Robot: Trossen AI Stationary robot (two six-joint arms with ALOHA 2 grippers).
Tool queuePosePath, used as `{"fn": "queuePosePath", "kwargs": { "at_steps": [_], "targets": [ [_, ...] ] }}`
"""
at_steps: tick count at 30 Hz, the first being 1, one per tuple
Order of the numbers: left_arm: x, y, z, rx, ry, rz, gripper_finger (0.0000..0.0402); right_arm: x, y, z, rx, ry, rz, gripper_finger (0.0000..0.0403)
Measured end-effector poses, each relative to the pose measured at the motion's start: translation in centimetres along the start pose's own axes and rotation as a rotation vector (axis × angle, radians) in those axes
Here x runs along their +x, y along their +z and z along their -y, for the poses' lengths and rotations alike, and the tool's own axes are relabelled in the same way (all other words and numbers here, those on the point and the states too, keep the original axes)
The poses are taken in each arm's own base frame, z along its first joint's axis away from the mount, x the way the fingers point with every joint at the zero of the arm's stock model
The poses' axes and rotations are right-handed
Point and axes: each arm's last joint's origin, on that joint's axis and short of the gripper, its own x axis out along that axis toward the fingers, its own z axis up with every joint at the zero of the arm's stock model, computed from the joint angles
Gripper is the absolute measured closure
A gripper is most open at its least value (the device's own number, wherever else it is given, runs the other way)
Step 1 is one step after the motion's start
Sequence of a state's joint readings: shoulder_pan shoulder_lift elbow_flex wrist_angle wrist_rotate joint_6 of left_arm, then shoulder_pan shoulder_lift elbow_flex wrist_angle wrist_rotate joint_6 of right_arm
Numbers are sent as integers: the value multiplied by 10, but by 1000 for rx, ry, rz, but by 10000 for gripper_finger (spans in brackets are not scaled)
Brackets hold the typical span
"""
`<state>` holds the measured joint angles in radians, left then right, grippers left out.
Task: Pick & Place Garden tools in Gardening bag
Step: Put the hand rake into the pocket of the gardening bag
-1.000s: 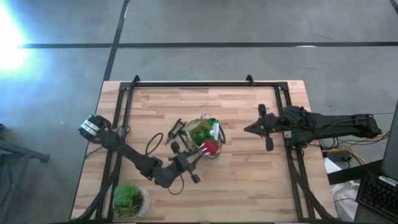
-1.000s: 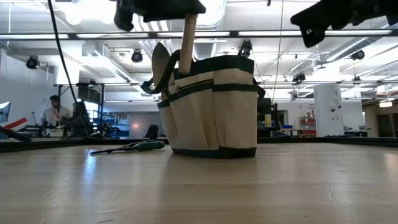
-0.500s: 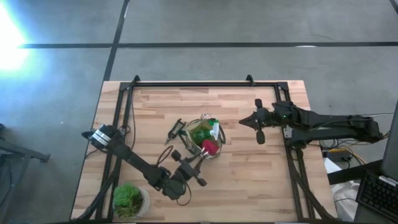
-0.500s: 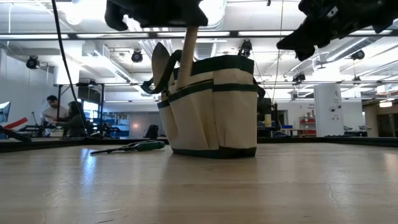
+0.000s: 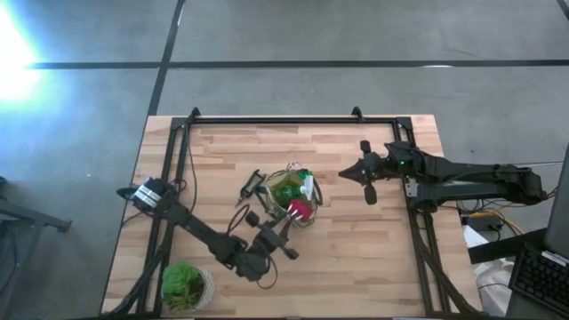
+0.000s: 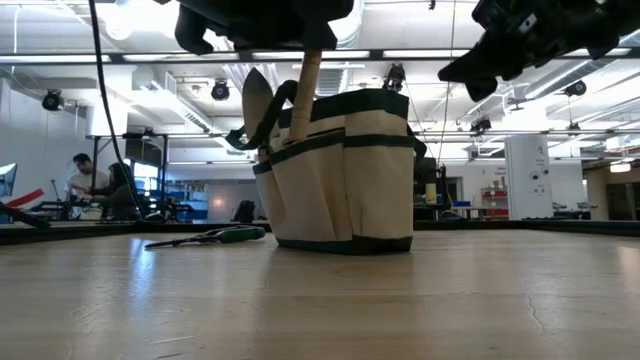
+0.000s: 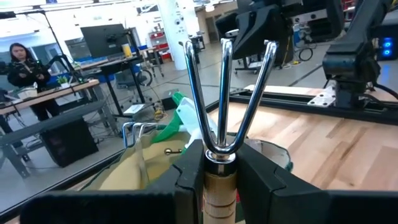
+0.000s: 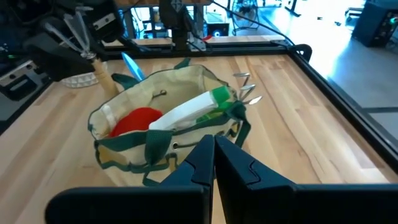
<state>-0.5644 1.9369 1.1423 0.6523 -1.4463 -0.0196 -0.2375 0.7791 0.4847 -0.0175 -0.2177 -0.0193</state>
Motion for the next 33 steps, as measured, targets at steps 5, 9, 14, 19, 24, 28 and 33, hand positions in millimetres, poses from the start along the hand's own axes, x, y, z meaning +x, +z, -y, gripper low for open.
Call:
{"fn": "queuePosePath", "kwargs": {
  "at_steps": [5,9,14,19,24,28,33],
  "targets": [
    [5,1,-1,0,-6,-1,333,2,-1,0,1,2,-12,394],
    [5,2,-1,20,-7,0,333,1,-1,0,0,2,-8,394],
    [5,5,-2,50,-1,5,333,1,-1,0,1,2,-8,394],
    [6,6,-2,61,5,6,333,1,-1,0,1,2,-8,394],
    [11,-6,-8,37,16,-1,333,1,-1,0,1,2,-8,394],
    [15,-18,-14,-2,2,-8,333,1,-1,0,1,2,-8,394],
    [18,-25,-19,-17,-14,-6,333,1,-1,0,-2,2,-8,394]
  ]
}}
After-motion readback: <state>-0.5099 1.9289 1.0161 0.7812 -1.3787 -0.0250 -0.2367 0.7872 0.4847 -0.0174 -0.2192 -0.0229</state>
